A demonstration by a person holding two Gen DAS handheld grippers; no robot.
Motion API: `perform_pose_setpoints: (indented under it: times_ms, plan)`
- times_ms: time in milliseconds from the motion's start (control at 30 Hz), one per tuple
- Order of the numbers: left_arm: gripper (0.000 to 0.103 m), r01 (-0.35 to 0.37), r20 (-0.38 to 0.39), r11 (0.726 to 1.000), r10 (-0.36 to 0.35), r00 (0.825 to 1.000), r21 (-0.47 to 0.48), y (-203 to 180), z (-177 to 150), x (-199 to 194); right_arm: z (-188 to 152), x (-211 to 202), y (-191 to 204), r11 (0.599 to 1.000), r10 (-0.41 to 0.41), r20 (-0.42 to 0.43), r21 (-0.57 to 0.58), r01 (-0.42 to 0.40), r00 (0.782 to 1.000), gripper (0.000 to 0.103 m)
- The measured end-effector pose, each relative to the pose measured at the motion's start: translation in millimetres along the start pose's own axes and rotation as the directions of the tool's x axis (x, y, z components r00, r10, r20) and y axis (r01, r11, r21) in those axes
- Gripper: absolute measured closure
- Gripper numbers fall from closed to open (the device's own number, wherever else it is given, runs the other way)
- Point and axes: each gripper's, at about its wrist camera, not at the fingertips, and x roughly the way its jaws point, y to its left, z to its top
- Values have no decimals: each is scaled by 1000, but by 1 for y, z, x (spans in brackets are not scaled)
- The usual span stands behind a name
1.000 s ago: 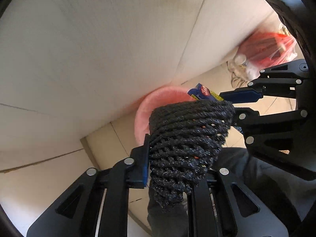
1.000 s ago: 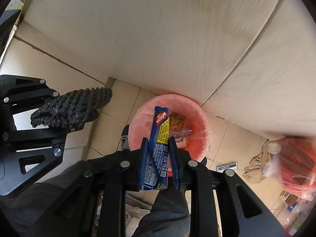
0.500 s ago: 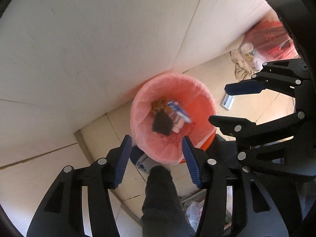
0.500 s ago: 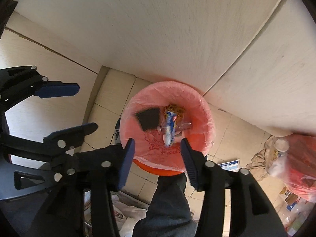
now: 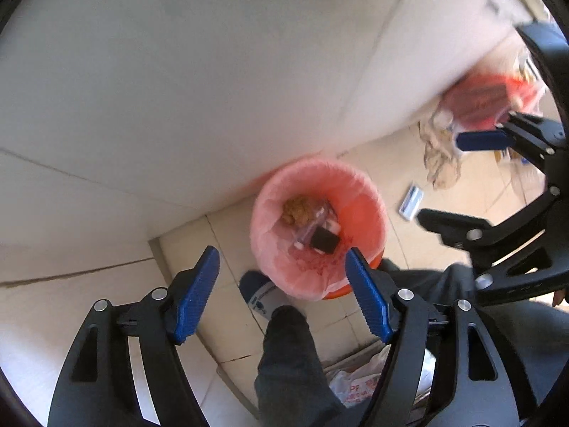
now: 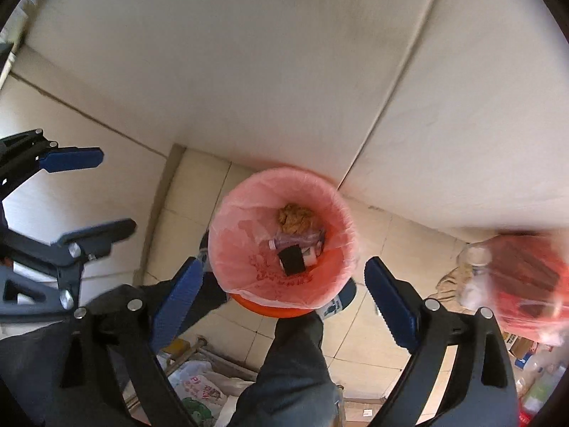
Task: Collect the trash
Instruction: 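Raise both open tools back up over the counter, then grasp the pink wet-wipe pack with the left tool while the right tool grasps the white round lid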
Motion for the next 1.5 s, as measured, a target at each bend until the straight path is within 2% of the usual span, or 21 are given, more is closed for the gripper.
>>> perform_pose_setpoints:
  times_ms: [200, 300, 433, 667, 967, 1233, 1333, 1500]
  plan:
    - [26, -27, 94, 994, 37, 995, -103, 19, 12, -84, 14, -92, -4, 1000, -8, 115, 31, 5, 993, 5]
    - [18, -45, 151, 990, 65, 986, -135, 26, 18, -124, 22, -134, 1, 999, -29, 172, 29, 25, 985, 5]
    - [10, -67, 225, 983, 105, 969, -171, 33, 34, -170, 34, -178, 4, 999, -50, 230, 32, 44, 972, 5]
    - [6, -88, 325, 975, 152, 933, -204, 36, 72, -225, 59, -239, -3, 995, -92, 341, 56, 78, 936, 5]
    - [6, -122, 394, 964, 211, 895, -237, 50, 124, -273, 100, -292, -25, 989, -144, 456, 98, 111, 878, 5]
    - [6, -139, 429, 955, 244, 870, -263, 58, 166, -289, 149, -304, -45, 986, -163, 498, 103, 129, 852, 5]
    - [6, -128, 431, 953, 240, 870, -273, 61, 183, -285, 170, -300, -53, 985, -171, 503, 101, 139, 847, 5]
    - [6, -97, 407, 952, 214, 888, -290, 65, 214, -260, 209, -291, -71, 985, -172, 501, 112, 133, 848, 5]
